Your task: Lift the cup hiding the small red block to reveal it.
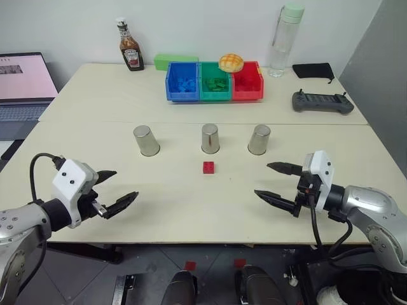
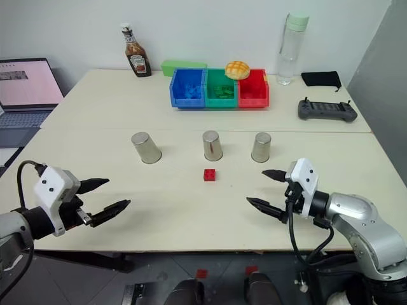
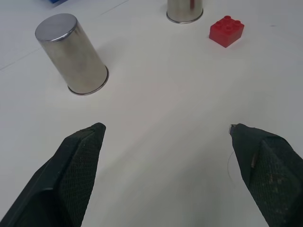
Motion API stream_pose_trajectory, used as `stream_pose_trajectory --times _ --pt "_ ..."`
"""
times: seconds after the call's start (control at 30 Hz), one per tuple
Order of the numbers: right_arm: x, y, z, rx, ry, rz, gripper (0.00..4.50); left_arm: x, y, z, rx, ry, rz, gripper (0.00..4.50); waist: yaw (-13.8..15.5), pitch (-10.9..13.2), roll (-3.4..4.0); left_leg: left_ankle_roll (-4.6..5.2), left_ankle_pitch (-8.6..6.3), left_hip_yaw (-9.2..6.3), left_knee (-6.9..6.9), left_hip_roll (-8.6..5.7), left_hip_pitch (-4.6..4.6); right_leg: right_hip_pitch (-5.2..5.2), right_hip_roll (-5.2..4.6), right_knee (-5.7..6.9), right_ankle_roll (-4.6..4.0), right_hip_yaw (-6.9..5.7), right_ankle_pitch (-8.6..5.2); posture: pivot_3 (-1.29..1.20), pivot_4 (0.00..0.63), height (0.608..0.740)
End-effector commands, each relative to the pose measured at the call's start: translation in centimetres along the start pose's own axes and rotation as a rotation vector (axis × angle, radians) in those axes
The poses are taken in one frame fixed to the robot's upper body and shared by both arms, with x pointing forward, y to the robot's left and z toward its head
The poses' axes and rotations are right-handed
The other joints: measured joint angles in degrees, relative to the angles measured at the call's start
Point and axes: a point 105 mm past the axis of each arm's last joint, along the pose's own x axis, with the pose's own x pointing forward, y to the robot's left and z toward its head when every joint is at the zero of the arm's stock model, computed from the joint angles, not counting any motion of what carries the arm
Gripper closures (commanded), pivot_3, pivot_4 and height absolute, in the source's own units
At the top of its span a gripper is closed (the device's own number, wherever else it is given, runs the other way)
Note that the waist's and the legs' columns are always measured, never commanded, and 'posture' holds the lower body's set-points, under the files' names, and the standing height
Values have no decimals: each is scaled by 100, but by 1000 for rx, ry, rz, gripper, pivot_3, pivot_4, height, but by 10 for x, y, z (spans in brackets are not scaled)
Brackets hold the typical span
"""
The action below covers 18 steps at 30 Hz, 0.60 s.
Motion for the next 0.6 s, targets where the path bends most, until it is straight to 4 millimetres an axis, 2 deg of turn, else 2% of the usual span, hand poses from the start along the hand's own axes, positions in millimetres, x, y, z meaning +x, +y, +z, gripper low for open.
stream_pose_trajectory --times 0.03,0.6 --pt "-3 1 7 -23 -23 8 20 -4 -1 12 25 -54 -14 0 0 0 0 0 0 0 0 0 0 0 0 0 0 0 0 0 150 740" --pt "-3 2 6 -18 -20 14 20 -7 4 9 5 -30 33 0 0 0 0 0 0 -1 1 0 1 2 0 0 0 0 0 0 150 740"
